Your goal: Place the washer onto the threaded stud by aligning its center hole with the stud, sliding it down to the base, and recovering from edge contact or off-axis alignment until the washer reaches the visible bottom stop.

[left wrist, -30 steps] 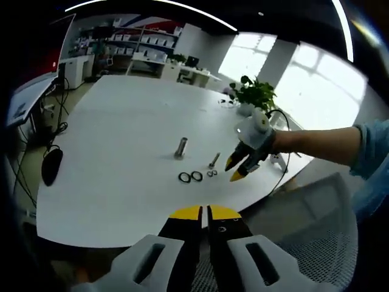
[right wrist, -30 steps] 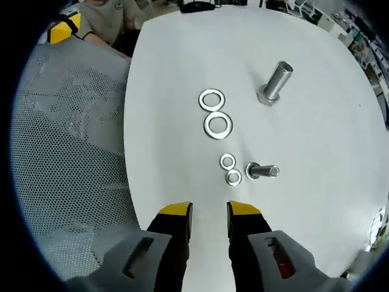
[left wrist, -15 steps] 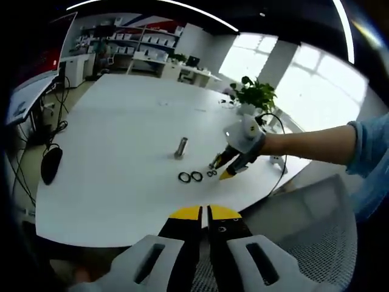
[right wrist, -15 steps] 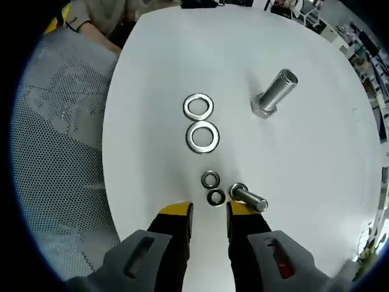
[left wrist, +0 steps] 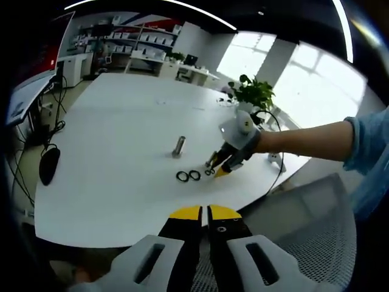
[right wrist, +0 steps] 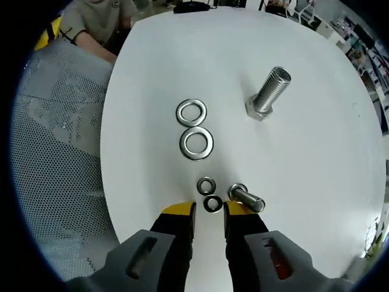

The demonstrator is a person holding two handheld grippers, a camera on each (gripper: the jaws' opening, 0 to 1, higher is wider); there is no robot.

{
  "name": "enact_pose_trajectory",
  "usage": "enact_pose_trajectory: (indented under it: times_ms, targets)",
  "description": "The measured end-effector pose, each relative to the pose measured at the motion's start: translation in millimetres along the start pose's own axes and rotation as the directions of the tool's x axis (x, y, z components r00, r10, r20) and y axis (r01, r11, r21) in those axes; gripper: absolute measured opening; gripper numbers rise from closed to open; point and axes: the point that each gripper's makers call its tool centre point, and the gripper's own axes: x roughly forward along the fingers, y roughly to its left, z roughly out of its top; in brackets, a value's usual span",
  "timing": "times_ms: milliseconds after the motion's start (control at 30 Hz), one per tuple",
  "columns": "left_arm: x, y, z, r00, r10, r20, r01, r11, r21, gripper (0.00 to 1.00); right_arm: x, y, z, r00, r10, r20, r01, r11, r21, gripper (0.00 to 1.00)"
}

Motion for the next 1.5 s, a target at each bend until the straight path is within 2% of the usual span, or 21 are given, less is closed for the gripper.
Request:
enact_pose_trajectory:
  times_ms: [100, 200, 333, 633, 733, 800, 1333, 1500]
  targets:
    - [0.2, 0.0, -0.1, 1.0, -0.001, -0.002, 0.001, 1.0, 0.0, 0.01, 0.3, 1.8, 0.4, 1.0, 0.006, -0.007, -0.006, 0.999, -0.04, 0.19]
    - [0.5, 0.0, -0.4, 1.0, -0.002, -0.003, 0.002, 1.0, -0.001, 0.01, 0.6, 0.4, 0.6, 1.0, -0.001, -0.006, 0.001, 0.999, -0.035, 0.16]
    - [0.5, 0.2, -1.2, 1.0, 0.0, -0.008, 0.0, 1.0, -0.004, 0.01, 0.8, 1.8, 0.1, 1.0, -0.004, 0.001, 0.004, 0.997, -0.074, 0.15]
    - [0.5, 0.4, -2.0, 1.0, 0.001, -0.011, -0.001, 1.0, -0.007, 0.01, 0.3, 1.8, 0.5, 0.999, -0.02, 0.039, 0.023, 0.998, -0.055, 0.14]
    - [0.6, 0.3, -2.5, 1.0, 0.0, -0.014, 0.0, 1.0, -0.007, 0.01, -1.3, 1.1, -3.3, 0.999, -0.038, 0.016, 0.039, 0.997, -0.059, 0.14]
    - [0.6, 0.1, -2.8, 1.0, -0.001, -0.015, 0.001, 1.0, -0.006, 0.01, -3.4, 3.1, -3.9, 0.999, -0.038, 0.022, 0.039, 0.996, -0.075, 0.14]
    - [0.3, -0.2, -2.2, 1.0, -0.003, -0.012, 0.003, 1.0, -0.005, 0.01, -44.1, 10.0, 3.3, 0.997, -0.043, 0.059, 0.049, 0.993, -0.109, 0.14]
    - [0.2, -0.6, -1.9, 1.0, -0.003, -0.009, 0.003, 1.0, -0.005, 0.01, -52.2, 2.2, 4.4, 0.995, -0.061, 0.082, 0.067, 0.994, -0.082, 0.14]
